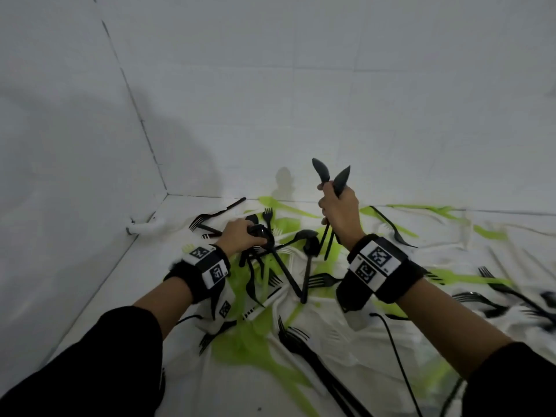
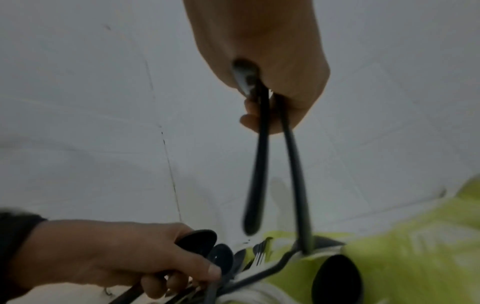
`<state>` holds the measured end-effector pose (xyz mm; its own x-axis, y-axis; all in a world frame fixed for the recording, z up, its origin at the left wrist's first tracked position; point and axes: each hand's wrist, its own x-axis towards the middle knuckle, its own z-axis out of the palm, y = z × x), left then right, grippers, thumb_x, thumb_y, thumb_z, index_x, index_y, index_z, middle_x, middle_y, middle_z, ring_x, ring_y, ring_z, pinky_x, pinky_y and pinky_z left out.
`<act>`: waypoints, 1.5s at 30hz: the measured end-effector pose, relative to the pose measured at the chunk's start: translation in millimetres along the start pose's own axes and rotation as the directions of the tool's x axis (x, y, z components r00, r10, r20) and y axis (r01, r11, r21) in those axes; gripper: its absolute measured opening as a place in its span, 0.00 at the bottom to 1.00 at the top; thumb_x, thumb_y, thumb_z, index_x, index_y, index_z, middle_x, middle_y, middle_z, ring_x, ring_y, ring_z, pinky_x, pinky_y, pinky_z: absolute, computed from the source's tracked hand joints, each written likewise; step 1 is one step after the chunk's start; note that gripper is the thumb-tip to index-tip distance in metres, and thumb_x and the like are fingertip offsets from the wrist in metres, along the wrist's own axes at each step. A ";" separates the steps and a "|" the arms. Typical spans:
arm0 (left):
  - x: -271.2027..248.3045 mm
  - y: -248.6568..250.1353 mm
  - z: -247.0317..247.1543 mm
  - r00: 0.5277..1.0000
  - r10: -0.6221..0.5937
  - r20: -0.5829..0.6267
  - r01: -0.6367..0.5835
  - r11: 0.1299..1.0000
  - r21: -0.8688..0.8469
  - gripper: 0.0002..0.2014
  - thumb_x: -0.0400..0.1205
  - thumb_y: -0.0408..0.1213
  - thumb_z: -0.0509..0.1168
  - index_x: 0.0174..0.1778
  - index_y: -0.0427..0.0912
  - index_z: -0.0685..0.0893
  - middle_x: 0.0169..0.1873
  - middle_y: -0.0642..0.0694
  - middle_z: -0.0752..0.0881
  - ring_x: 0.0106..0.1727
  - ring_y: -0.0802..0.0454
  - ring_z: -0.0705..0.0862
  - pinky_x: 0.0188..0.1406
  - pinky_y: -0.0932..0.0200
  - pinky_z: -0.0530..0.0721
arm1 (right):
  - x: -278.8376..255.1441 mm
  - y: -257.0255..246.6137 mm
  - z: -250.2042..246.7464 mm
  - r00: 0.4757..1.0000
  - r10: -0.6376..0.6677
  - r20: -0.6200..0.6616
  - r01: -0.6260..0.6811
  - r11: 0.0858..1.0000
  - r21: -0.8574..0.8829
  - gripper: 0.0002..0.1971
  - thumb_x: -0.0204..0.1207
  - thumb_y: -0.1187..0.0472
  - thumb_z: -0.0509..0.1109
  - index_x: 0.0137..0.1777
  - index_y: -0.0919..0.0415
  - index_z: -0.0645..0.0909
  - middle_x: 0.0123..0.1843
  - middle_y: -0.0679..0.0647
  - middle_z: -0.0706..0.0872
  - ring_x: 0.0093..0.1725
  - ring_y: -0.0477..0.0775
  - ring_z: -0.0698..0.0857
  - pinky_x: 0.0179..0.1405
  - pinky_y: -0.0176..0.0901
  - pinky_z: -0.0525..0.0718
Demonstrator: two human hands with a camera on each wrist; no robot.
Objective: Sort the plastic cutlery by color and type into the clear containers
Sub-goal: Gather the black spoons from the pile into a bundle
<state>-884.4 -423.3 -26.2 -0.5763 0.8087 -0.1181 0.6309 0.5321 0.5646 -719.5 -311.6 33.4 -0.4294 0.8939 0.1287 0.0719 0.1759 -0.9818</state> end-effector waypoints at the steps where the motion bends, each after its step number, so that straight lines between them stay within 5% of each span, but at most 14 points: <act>1: -0.1 0.0 -0.4 0.999 -0.033 0.006 0.034 0.992 -0.124 0.11 0.75 0.39 0.73 0.47 0.36 0.86 0.39 0.40 0.85 0.40 0.46 0.83 0.28 0.62 0.73 | -0.5 -0.6 -2.8 1.000 -0.001 0.003 0.001 1.000 0.010 0.10 0.83 0.56 0.58 0.48 0.64 0.74 0.27 0.52 0.72 0.22 0.46 0.70 0.15 0.33 0.69; 4: 0.8 7.6 -2.7 0.988 -0.149 0.031 0.141 0.819 -0.557 0.03 0.77 0.30 0.67 0.44 0.36 0.81 0.35 0.39 0.82 0.33 0.47 0.79 0.16 0.69 0.72 | 0.7 8.8 -14.4 0.999 0.012 0.048 -0.005 0.989 -0.146 0.18 0.79 0.46 0.64 0.37 0.60 0.72 0.24 0.50 0.72 0.18 0.43 0.71 0.19 0.37 0.70; 6: -2.0 16.3 -9.9 0.988 -0.153 0.038 0.132 0.666 -0.735 0.01 0.79 0.25 0.63 0.42 0.33 0.78 0.35 0.37 0.82 0.34 0.47 0.81 0.21 0.68 0.81 | -1.7 21.9 -20.1 0.991 0.052 0.126 -0.004 0.937 -0.350 0.18 0.74 0.46 0.71 0.34 0.60 0.75 0.23 0.49 0.73 0.21 0.45 0.75 0.16 0.35 0.73; 10: -9.3 31.1 -28.5 0.998 -0.043 0.039 0.055 0.485 -0.873 0.05 0.83 0.22 0.56 0.43 0.32 0.75 0.38 0.33 0.83 0.30 0.47 0.89 0.29 0.58 0.88 | -11.2 53.7 -16.6 0.944 0.179 0.275 0.063 0.724 -0.687 0.19 0.69 0.52 0.76 0.39 0.72 0.83 0.37 0.62 0.87 0.40 0.60 0.86 0.35 0.47 0.82; 12: -11.3 34.7 -35.9 0.999 0.010 0.048 0.038 0.458 -0.888 0.04 0.84 0.23 0.55 0.47 0.31 0.74 0.40 0.34 0.84 0.31 0.46 0.89 0.30 0.56 0.89 | -15.1 58.4 -12.4 0.919 0.254 0.303 0.066 0.657 -0.751 0.20 0.68 0.51 0.77 0.35 0.70 0.80 0.38 0.62 0.86 0.41 0.61 0.85 0.33 0.48 0.81; 16: -11.4 36.3 -44.5 0.996 0.083 0.028 -0.019 0.516 -0.857 0.08 0.83 0.22 0.58 0.57 0.32 0.74 0.44 0.34 0.86 0.35 0.45 0.90 0.30 0.56 0.88 | -17.2 52.3 -11.5 0.908 0.306 0.287 0.058 0.585 -0.809 0.23 0.67 0.54 0.78 0.26 0.60 0.65 0.27 0.52 0.71 0.31 0.54 0.75 0.20 0.38 0.65; 20: -16.4 38.4 -47.5 0.996 0.080 -0.027 -0.072 0.650 -0.756 0.04 0.76 0.21 0.67 0.43 0.31 0.80 0.31 0.40 0.87 0.30 0.50 0.89 0.27 0.57 0.88 | -18.4 52.5 -19.9 0.897 0.366 0.249 -0.088 0.698 -0.711 0.16 0.72 0.59 0.73 0.27 0.61 0.71 0.16 0.45 0.76 0.21 0.42 0.75 0.15 0.30 0.70; 23: -12.4 31.9 -43.9 0.992 0.090 -0.084 -0.122 0.799 -0.589 0.07 0.73 0.25 0.73 0.35 0.34 0.80 0.25 0.46 0.82 0.25 0.55 0.84 0.26 0.63 0.82 | -23.0 51.4 -28.1 0.905 0.368 0.212 -0.196 0.804 -0.561 0.11 0.75 0.59 0.68 0.33 0.64 0.77 0.22 0.49 0.80 0.21 0.43 0.77 0.18 0.31 0.71; 27: -7.8 22.8 -33.0 0.993 0.118 0.005 -0.105 0.904 -0.415 0.13 0.76 0.37 0.72 0.33 0.32 0.79 0.28 0.43 0.77 0.30 0.51 0.77 0.29 0.62 0.74 | -27.8 47.5 -34.4 0.934 0.320 0.160 -0.214 0.859 -0.465 0.16 0.75 0.60 0.67 0.26 0.60 0.73 0.25 0.51 0.77 0.24 0.47 0.72 0.24 0.38 0.66; 32: -10.4 24.9 -22.7 0.996 0.071 0.045 -0.056 0.956 -0.288 0.18 0.84 0.43 0.61 0.31 0.37 0.74 0.23 0.44 0.75 0.18 0.58 0.76 0.27 0.59 0.79 | -27.1 43.7 -42.2 0.945 0.315 0.084 -0.263 0.889 -0.374 0.16 0.75 0.62 0.67 0.26 0.60 0.70 0.22 0.53 0.72 0.22 0.51 0.72 0.18 0.34 0.67; 36: -15.2 21.7 -27.8 0.992 0.043 0.117 0.020 0.871 -0.491 0.12 0.86 0.36 0.59 0.37 0.38 0.80 0.29 0.44 0.79 0.22 0.58 0.79 0.22 0.65 0.80 | -26.9 41.0 -56.5 0.946 0.293 0.138 -0.202 0.868 -0.454 0.14 0.77 0.64 0.67 0.30 0.63 0.73 0.21 0.53 0.76 0.15 0.47 0.71 0.11 0.30 0.65; 41: -10.3 12.5 -33.8 0.997 0.026 -0.076 -0.054 0.915 -0.401 0.07 0.82 0.36 0.64 0.41 0.39 0.83 0.29 0.47 0.79 0.22 0.58 0.76 0.16 0.71 0.72 | -29.6 29.6 -75.4 0.739 0.524 0.425 -0.181 0.761 -0.623 0.03 0.80 0.68 0.61 0.45 0.67 0.73 0.21 0.49 0.85 0.12 0.42 0.70 0.13 0.29 0.68; 43: -11.1 9.8 -33.5 0.997 0.079 -0.001 -0.075 0.942 -0.327 0.07 0.80 0.39 0.68 0.38 0.41 0.82 0.26 0.49 0.76 0.21 0.59 0.72 0.14 0.72 0.68 | -31.1 21.2 -76.1 0.759 0.482 0.437 -0.176 0.799 -0.575 0.01 0.81 0.68 0.60 0.48 0.65 0.72 0.29 0.53 0.86 0.17 0.46 0.71 0.14 0.31 0.68; 45: -16.3 11.0 -27.4 0.978 0.137 0.157 -0.091 0.959 -0.269 0.09 0.75 0.43 0.73 0.36 0.42 0.83 0.25 0.50 0.75 0.20 0.62 0.71 0.15 0.71 0.66 | -32.4 15.9 -73.3 0.833 0.379 0.402 -0.163 0.864 -0.476 0.02 0.81 0.68 0.60 0.49 0.62 0.73 0.33 0.54 0.84 0.22 0.48 0.71 0.15 0.32 0.68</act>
<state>-882.3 -437.4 4.3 -0.3957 0.9032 -0.1662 0.5179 0.3689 0.7718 -638.4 -307.6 23.9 -0.6929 0.6456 -0.3210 0.5606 0.2024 -0.8029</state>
